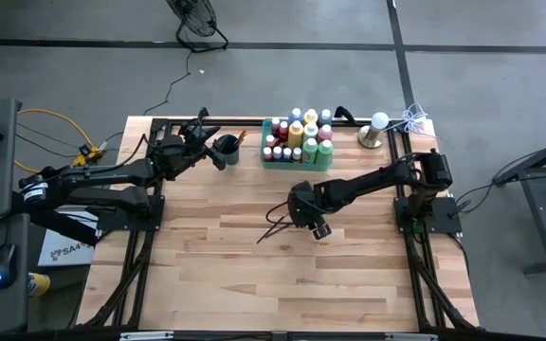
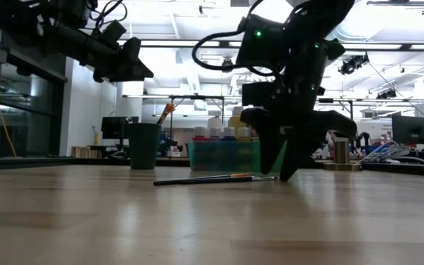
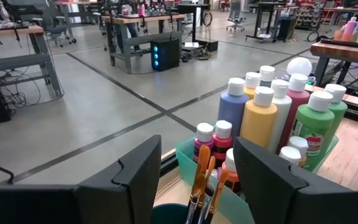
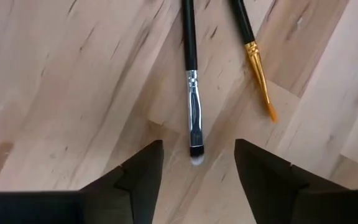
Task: Pick & Place Paint Supplies
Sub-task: Put the silver black paint brush into the blue cup
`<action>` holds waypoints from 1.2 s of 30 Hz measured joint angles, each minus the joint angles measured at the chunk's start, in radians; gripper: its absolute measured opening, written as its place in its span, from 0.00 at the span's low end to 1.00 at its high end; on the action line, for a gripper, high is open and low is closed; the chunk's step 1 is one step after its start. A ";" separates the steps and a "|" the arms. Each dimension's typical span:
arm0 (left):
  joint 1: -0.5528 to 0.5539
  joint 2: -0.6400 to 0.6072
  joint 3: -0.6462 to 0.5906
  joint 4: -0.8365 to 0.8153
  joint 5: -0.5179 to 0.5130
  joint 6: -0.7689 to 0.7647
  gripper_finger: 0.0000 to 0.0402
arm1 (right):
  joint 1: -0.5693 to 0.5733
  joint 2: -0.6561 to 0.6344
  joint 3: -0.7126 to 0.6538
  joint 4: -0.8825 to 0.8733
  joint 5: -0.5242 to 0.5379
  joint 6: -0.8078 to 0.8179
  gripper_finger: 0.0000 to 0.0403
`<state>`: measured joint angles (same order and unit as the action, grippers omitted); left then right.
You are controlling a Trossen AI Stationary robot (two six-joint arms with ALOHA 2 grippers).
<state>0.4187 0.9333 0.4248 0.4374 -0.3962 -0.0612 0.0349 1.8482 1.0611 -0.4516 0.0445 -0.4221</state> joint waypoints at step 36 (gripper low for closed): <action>0.000 0.000 0.000 -0.022 0.000 0.000 0.49 | -0.001 0.026 -0.001 -0.098 -0.059 0.014 0.01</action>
<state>0.4187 0.9333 0.4248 0.4156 -0.3962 -0.0612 0.0341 1.8745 1.0602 -0.5495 -0.0146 -0.4083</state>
